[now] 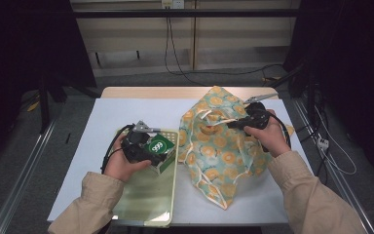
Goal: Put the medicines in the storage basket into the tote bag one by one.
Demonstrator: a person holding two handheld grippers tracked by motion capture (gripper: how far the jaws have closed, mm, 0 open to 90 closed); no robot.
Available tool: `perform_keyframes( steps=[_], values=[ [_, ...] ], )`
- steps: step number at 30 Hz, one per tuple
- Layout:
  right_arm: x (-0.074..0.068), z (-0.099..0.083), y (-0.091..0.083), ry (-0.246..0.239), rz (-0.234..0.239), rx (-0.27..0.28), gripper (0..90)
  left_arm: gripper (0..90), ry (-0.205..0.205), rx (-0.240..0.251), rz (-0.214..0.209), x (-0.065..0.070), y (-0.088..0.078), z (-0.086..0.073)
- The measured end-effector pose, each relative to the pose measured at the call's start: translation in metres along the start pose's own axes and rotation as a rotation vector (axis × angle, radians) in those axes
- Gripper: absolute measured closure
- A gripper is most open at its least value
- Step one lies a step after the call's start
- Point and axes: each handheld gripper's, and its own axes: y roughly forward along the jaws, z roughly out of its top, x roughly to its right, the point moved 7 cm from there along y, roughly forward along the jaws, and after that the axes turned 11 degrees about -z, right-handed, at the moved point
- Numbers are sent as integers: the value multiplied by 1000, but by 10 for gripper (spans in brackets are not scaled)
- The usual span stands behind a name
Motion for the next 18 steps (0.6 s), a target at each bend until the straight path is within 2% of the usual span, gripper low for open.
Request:
perform_keyframes(
  steps=[2, 3, 5, 10, 11, 18],
  values=[
    [0, 0, 0, 0, -2, -1, 894, 64, 0, -17, -1, -1, 0, -2],
    [0, 0, 0, 1, -2, 0, 894, 63, 3, -10, 11, -1, 1, -3],
    [-1, -1, 0, -2, -1, 0, 894, 62, -2, -17, -15, 1, 4, -5],
    [-2, -1, 3, -4, 0, -7, 894, 51, -2, -42, 18, 1, 7, -9],
    [-3, -1, 3, -3, 2, -6, 894, 52, 9, -53, -1, 1, 7, -10],
    [-1, -2, 2, 1, -1, -3, 894, 60, 50, -101, 63, 3, 13, -12]
  ],
)
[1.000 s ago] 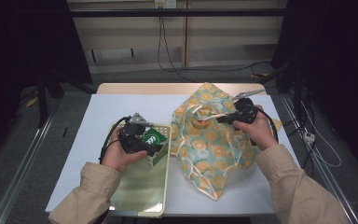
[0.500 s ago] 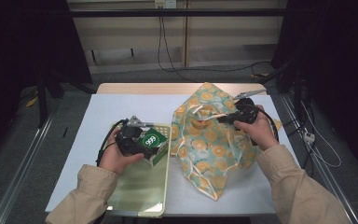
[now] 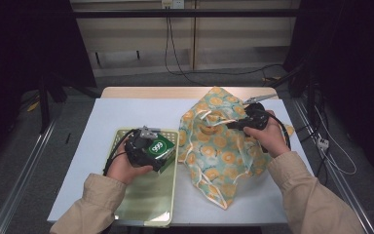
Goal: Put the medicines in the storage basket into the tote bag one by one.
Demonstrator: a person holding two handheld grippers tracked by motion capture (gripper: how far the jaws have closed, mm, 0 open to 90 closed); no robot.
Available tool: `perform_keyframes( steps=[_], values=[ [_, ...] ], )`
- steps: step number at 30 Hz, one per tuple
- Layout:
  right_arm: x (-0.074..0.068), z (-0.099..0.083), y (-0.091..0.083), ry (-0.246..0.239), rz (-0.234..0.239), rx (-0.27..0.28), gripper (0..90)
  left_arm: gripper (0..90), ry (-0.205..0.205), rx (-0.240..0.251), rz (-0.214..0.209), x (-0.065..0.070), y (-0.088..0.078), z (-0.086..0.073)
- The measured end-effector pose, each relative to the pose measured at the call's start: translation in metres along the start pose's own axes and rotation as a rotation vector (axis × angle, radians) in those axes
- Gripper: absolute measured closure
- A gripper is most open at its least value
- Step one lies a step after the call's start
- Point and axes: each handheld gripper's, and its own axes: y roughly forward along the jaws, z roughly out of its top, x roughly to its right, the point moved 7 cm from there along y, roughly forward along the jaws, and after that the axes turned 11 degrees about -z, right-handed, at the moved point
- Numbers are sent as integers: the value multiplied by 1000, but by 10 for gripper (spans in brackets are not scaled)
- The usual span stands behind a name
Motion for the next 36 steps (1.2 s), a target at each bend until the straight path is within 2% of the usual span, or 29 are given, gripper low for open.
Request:
perform_keyframes(
  steps=[3, 6, 9, 13, 19, 21, 24, 27, 30, 36],
  values=[
    [0, 0, 0, -1, 0, -2, 894, 95, -28, -18, -12, -2, 4, -3],
    [0, 1, -1, -2, 2, 5, 894, 122, -53, -13, -3, -3, 4, -4],
    [0, 1, -2, 1, 0, 4, 894, 150, -72, -2, -18, -2, 0, -3],
    [-1, 1, -1, -1, 1, 3, 894, 161, -118, 10, -48, -1, -6, -1],
    [-3, 1, -1, -2, 3, 5, 894, 166, -154, 40, -71, 0, -21, 4],
    [-2, 1, -1, -2, 2, 4, 894, 167, -153, 37, -77, 0, -25, 5],
    [-3, 1, -1, -1, 4, 5, 894, 168, -174, 51, -94, 0, -30, 8],
    [-4, 1, 0, -3, 4, 4, 894, 168, -178, 52, -87, 0, -35, 11],
    [-4, 1, 0, 0, 4, 2, 894, 169, -179, 54, -99, 2, -42, 15],
    [-3, 1, 0, 3, 7, 5, 894, 169, -159, 72, -94, 2, -59, 27]
  ],
)
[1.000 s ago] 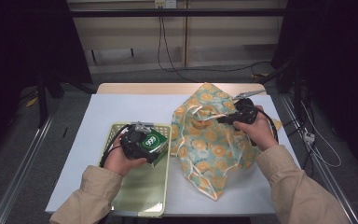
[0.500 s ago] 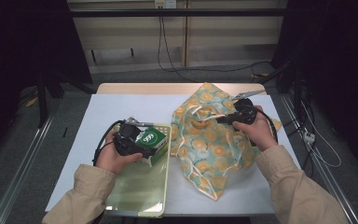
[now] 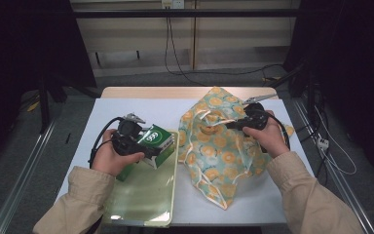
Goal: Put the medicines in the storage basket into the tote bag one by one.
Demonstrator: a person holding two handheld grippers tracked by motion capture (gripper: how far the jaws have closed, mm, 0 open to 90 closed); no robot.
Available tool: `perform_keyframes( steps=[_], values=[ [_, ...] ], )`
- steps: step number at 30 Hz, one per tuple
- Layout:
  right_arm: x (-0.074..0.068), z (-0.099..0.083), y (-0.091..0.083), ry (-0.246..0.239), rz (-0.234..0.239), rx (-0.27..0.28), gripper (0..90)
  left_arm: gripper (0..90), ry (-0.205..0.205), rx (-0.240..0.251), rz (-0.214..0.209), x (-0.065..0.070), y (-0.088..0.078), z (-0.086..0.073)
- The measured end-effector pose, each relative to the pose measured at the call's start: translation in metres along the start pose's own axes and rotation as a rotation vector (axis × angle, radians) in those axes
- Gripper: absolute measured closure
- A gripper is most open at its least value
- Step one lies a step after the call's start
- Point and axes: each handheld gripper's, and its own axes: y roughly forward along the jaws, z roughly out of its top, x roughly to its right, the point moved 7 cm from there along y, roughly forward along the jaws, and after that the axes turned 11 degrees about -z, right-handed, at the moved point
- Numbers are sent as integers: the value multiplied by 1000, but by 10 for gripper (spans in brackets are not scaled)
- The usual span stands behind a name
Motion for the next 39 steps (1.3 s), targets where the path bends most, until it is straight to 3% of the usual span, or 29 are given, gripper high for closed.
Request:
perform_keyframes(
  steps=[7, 17, 30, 38, 39],
  values=[
    [-1, 2, -2, -5, -5, 3, 894, 170, 18, 17, -3, 6, -11, 16],
    [-2, 2, -1, 0, -1, 2, 894, 170, 83, 48, -33, 30, -15, 50],
    [-1, 4, -3, -1, -4, 3, 894, 170, 131, 77, -90, 54, 15, 73],
    [-3, 9, -5, -6, -2, 9, 894, 170, 168, 51, -123, 70, 43, 79],
    [-3, 10, -5, -9, -3, 8, 895, 170, 174, 46, -99, 72, 47, 80]
  ],
)
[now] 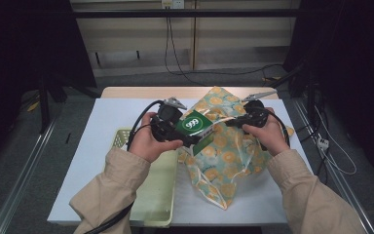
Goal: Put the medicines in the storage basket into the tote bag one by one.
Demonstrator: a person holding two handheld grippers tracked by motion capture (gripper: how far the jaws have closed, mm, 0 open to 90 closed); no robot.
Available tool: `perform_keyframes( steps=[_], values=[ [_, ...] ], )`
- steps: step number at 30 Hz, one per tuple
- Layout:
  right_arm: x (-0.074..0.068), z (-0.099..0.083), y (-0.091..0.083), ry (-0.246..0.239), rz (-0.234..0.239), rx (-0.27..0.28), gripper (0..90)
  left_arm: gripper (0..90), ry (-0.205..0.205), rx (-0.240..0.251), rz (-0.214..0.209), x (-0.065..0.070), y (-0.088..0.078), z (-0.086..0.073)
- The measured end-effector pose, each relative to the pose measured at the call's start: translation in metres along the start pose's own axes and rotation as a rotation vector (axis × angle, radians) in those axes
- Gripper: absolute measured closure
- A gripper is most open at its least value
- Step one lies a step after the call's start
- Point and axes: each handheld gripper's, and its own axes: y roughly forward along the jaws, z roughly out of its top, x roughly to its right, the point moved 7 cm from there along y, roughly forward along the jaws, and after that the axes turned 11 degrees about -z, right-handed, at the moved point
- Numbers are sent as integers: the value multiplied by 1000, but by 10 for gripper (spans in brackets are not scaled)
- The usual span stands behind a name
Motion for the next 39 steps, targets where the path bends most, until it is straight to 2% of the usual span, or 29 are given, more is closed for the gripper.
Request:
perform_keyframes(
  steps=[1, 6, 16, 17, 19, 20, 24, 26, 27, 28, 34, 39],
  values=[
    [0, 0, 0, -3, -2, -1, 894, 170, 3, -3, -28, 2, 5, 0],
    [2, 3, -3, 2, -4, 5, 894, 170, 5, -14, -50, 4, 26, -1],
    [4, 7, -7, 1, -9, 15, 894, 170, 36, -50, -61, 7, 54, -2],
    [4, 7, -8, 0, -9, 14, 894, 170, 24, -39, -63, 7, 57, -2],
    [4, 7, -8, 1, -8, 17, 894, 170, 23, -46, -61, 6, 61, -4],
    [4, 7, -9, 4, -9, 18, 894, 170, 38, -67, -60, 4, 61, -5],
    [5, 7, -9, 3, -10, 17, 894, 169, 33, -56, -65, 4, 69, -6],
    [6, 7, -9, 6, -9, 18, 894, 169, 49, -69, -63, 2, 72, -7],
    [6, 7, -9, 6, -9, 19, 894, 169, 50, -79, -24, 0, 73, -8],
    [5, 8, -9, 6, -9, 19, 894, 169, 42, -67, -60, 1, 76, -8],
    [5, 9, -9, 5, -10, 18, 894, 169, 24, -58, -64, -2, 85, -10],
    [5, 10, -9, 5, -9, 20, 894, 168, 50, -70, -85, 6, 89, -9]
  ],
)
